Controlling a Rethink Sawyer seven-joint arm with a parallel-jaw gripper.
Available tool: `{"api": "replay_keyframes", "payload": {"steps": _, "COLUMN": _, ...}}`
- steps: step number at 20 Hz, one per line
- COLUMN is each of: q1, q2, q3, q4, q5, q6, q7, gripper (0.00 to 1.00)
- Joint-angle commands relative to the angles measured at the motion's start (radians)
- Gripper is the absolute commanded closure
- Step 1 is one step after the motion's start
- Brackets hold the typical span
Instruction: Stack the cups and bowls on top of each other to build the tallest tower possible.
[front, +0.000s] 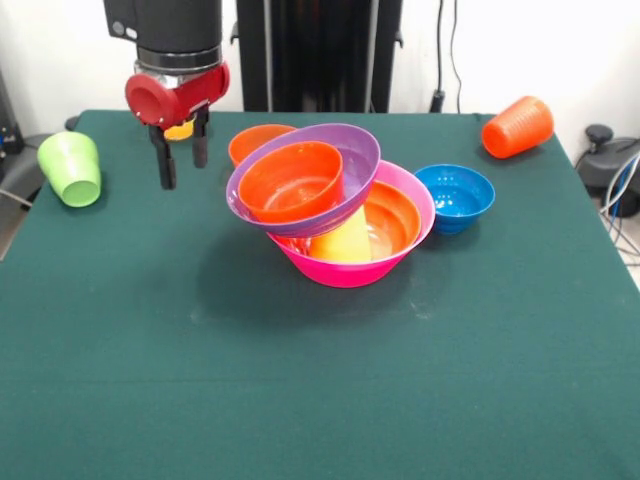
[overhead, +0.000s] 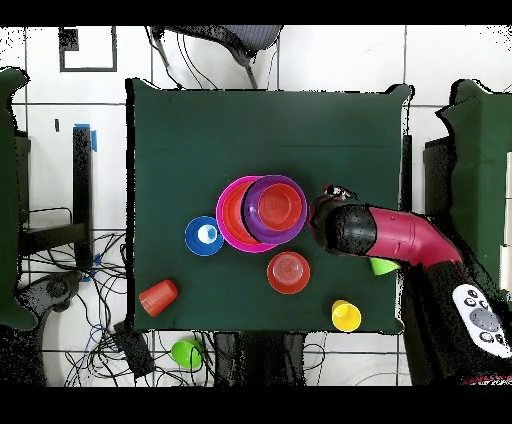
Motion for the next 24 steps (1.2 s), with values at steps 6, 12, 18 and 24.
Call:
{"api": "replay_keyframes", "payload": {"steps": 6, "q1": -0.069, "q2": 0.087, "q3": 0.137, "q4": -0.080, "q5": -0.160, "q6": 0.095, "q7": -0.148, "gripper": 0.00}}
{"api": "replay_keyframes", "payload": {"steps": 12, "q1": -0.101, "q2": 0.105, "q3": 0.163, "q4": -0.092, "q5": -0.199, "q6": 0.104, "q7": -0.149, "gripper": 0.00}}
{"api": "replay_keyframes", "payload": {"steps": 18, "q1": -0.105, "q2": 0.113, "q3": 0.172, "q4": -0.087, "q5": -0.233, "q6": 0.096, "q7": -0.114, "gripper": 0.00}}
{"api": "replay_keyframes", "payload": {"steps": 24, "q1": -0.133, "q2": 0.124, "q3": 0.189, "q4": -0.069, "q5": -0.242, "q6": 0.094, "q7": -0.105, "gripper": 0.00}}
